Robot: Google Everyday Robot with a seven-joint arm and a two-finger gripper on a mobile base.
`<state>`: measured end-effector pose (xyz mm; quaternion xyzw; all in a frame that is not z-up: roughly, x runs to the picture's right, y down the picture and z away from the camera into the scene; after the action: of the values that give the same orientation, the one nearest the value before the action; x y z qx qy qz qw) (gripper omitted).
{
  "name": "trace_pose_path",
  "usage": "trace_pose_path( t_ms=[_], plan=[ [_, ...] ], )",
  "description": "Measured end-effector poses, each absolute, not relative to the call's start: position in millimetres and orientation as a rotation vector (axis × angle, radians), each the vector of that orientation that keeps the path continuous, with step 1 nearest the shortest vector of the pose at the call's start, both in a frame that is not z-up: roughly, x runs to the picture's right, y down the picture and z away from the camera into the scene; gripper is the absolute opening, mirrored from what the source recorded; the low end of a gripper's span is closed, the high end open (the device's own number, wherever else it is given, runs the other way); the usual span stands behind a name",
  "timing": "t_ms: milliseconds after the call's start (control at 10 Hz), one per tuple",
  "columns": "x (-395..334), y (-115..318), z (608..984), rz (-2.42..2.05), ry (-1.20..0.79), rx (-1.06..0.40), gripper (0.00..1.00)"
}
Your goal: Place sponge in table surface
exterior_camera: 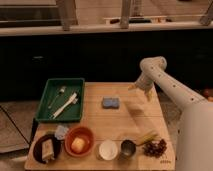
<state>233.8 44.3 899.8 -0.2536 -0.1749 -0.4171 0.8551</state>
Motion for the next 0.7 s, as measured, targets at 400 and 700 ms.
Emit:
trace_pose_path(
  t_ms=[400, 700],
  plan=[
    [216.9, 42.8, 895.1, -0.824, -0.355, -0.539, 0.78],
    [169.3, 37.8, 891.0, -0.732, -0.346, -0.543, 0.78]
  ],
)
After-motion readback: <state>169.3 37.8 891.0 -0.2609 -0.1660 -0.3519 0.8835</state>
